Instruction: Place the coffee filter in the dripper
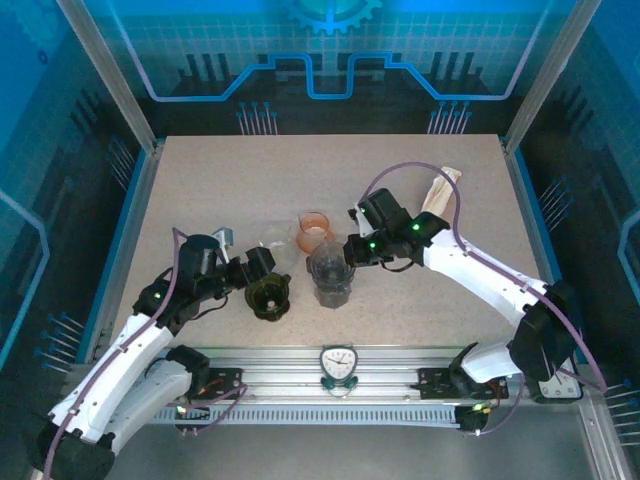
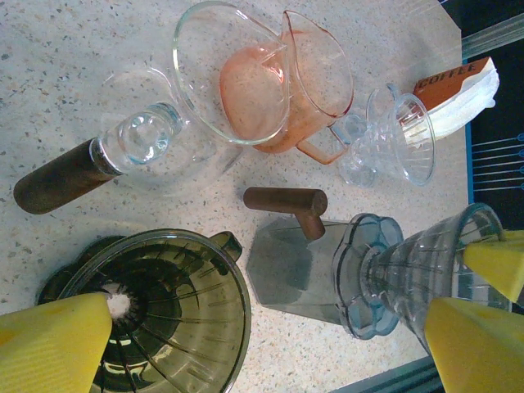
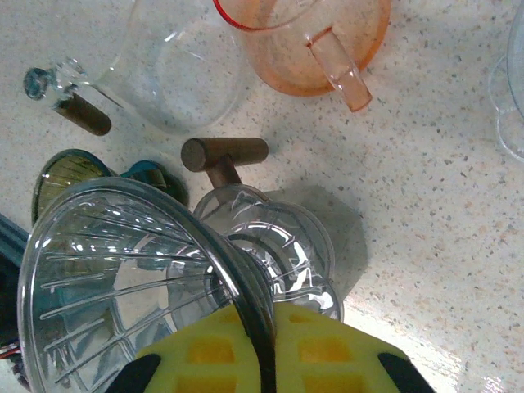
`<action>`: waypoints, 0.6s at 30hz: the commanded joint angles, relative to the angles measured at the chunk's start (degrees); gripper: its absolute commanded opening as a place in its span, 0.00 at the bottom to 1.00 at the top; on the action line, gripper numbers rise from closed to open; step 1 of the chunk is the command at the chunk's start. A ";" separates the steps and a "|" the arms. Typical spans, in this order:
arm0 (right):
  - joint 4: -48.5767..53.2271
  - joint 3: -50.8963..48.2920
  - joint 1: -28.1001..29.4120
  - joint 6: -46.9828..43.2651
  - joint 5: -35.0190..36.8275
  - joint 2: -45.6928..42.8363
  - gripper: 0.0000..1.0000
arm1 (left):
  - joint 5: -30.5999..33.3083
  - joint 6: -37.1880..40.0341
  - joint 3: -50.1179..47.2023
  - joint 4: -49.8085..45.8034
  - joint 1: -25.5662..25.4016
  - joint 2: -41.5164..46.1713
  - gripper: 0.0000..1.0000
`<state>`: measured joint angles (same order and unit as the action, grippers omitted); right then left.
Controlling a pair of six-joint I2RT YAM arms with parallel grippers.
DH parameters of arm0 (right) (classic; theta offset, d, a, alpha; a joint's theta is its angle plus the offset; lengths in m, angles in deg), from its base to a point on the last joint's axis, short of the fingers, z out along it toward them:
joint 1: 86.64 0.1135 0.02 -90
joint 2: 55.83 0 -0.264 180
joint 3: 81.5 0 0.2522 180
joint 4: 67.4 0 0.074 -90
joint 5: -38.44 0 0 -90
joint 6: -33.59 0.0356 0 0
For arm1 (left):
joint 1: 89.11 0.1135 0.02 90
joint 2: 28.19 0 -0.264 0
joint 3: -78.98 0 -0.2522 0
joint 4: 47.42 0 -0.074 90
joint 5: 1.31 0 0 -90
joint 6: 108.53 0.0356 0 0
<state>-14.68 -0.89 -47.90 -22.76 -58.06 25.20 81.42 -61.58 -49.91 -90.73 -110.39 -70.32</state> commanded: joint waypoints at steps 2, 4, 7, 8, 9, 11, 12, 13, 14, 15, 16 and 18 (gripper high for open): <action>-0.71 -1.21 0.71 1.07 -1.06 0.26 0.00 | 0.75 0.99 0.33 -0.34 -0.51 0.56 0.99; -0.90 -1.62 0.72 1.24 -0.88 0.37 0.05 | 0.69 0.95 0.36 -0.34 -0.51 0.57 0.99; -1.10 -1.74 0.72 1.39 -0.88 0.28 0.24 | 0.75 0.94 0.42 -0.34 -0.51 0.56 0.99; -1.17 -1.72 0.72 1.42 -0.88 0.15 0.31 | 0.76 0.87 0.45 -0.34 -0.45 0.58 0.99; -1.08 -1.66 0.72 1.35 -0.71 0.01 0.37 | 0.72 0.86 0.44 -0.27 -0.47 0.60 0.99; -1.06 -1.63 0.61 1.33 -0.29 -0.38 0.46 | 0.76 0.74 0.44 -0.26 -0.47 0.56 0.99; -0.99 -1.72 0.62 1.33 -0.13 -0.65 0.50 | 0.72 0.74 0.43 -0.19 -0.48 0.60 0.99; -0.99 -1.70 0.47 1.40 0.12 -1.01 0.54 | 0.82 0.69 0.40 -0.17 -0.47 0.54 0.99; -1.08 -1.80 0.54 1.42 0.33 -1.37 0.56 | 0.85 0.59 0.45 -0.19 -0.46 0.52 0.99; -1.17 -1.98 0.46 1.46 0.67 -1.80 0.59 | 0.85 0.60 0.45 -0.17 -0.52 0.60 0.99; -1.20 -2.07 0.46 1.51 1.08 -2.21 0.62 | 0.85 0.60 0.43 -0.08 -0.47 0.53 0.99; -0.96 -2.02 0.46 1.37 2.19 -3.09 0.64 | 0.81 0.60 0.58 -0.08 -0.52 0.47 0.99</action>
<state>-15.73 -2.53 -47.92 -21.43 -57.54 24.48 81.44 -61.60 -49.91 -90.73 -110.39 -70.32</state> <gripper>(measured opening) 0.634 0.988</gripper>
